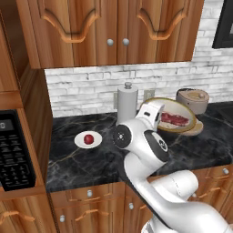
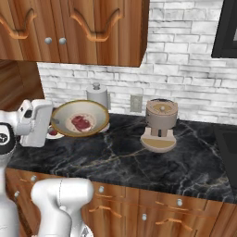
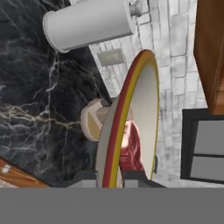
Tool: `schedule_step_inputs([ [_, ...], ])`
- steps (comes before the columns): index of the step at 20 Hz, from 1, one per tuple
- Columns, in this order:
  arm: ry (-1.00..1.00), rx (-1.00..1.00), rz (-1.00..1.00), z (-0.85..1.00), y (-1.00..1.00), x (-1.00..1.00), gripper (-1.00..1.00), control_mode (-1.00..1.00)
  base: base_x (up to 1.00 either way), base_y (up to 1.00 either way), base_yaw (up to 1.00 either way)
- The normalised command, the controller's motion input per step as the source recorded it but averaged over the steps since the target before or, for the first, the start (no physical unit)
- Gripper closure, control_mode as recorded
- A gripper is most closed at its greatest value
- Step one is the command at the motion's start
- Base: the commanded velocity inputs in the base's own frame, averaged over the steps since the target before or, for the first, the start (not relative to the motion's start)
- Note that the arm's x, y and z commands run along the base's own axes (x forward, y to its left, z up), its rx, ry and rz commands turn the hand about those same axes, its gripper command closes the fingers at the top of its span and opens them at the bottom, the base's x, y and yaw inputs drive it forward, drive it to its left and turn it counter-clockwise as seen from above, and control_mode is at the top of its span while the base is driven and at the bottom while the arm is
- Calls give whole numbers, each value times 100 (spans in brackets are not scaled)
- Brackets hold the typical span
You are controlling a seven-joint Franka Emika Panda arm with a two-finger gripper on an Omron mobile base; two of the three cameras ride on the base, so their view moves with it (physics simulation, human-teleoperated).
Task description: Remove the apple from the bowl and place it on the small plate. Then place the bowl with only the steak in the microwave, close the door, and press the start button to microwave the steak.
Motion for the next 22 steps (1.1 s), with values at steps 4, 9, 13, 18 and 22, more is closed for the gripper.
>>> schedule_step_inputs([
  [4,0,0,0,0,0,0,100,-100,0,0,0],
  [9,1,0,0,0,0,-2,100,-100,0,0,0],
  [13,-8,0,0,0,0,-50,100,100,-25,6,0],
  [18,0,0,0,0,0,0,100,100,-100,70,0],
  [22,0,0,0,0,0,0,100,100,-85,98,0],
])
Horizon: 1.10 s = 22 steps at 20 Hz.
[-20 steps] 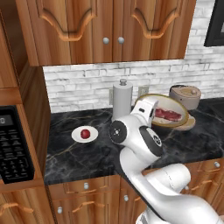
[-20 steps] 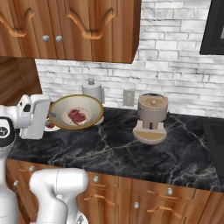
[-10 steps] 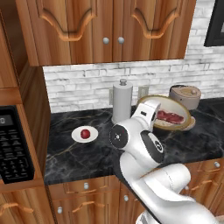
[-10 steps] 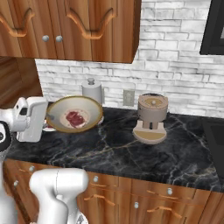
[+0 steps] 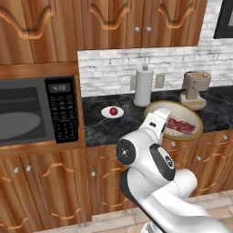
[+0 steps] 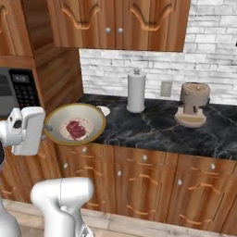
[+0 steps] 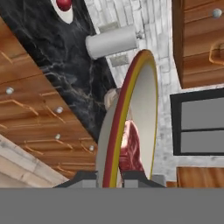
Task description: Remove the apple from the bowl and place it on the small plate. Then place the bowl with only the steak in the microwave, close the door, and press the start button to microwave the steak.
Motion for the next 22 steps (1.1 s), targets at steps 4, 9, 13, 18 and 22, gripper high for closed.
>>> schedule_step_inputs([
  [4,0,0,0,0,0,0,100,100,-30,98,0],
  [9,0,0,0,0,0,0,100,100,0,48,0],
  [13,0,0,0,0,0,0,100,100,0,31,0],
  [18,0,0,0,0,0,0,100,100,0,71,-2],
  [22,0,0,0,0,0,0,100,100,-6,51,0],
])
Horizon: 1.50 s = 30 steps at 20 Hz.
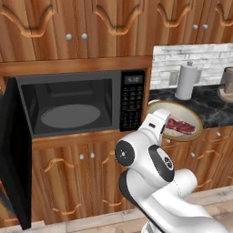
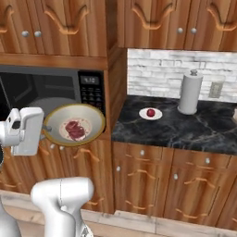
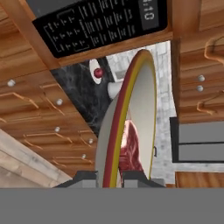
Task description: Remove the apple from the bowl and place it on the small plate. Then place the bowl with only the steak in the microwave, close the door, and press the start button to microwave the steak.
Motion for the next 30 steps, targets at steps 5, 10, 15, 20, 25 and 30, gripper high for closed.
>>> schedule_step_inputs([
  [5,0,0,0,0,0,0,100,100,0,50,0],
  [10,0,0,0,0,0,0,100,100,0,32,0],
  [15,0,0,0,0,0,0,100,100,5,35,0],
  [20,0,0,0,0,0,0,100,100,10,32,0],
  [25,0,0,0,0,0,0,100,100,14,30,0],
  [30,0,0,0,0,0,0,100,100,17,30,0],
])
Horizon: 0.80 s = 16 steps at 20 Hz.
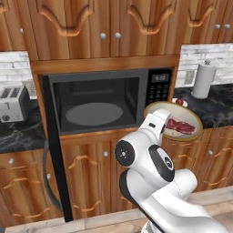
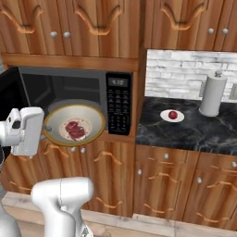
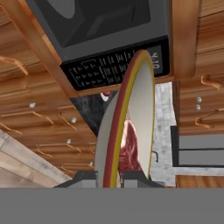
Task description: Remove the apple from the bowl and place it on the small plate. Then place the bowl with only the steak in the microwave, close the door, and press the start button to microwave the steak.
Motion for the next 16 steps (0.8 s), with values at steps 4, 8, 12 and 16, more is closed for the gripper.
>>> schedule_step_inputs([
  [4,0,0,0,0,0,0,100,100,21,23,0],
  [8,0,0,0,0,0,0,100,100,24,23,0],
  [12,0,0,0,0,0,0,100,100,30,33,0],
  [16,0,0,0,0,0,0,100,100,32,36,0],
])
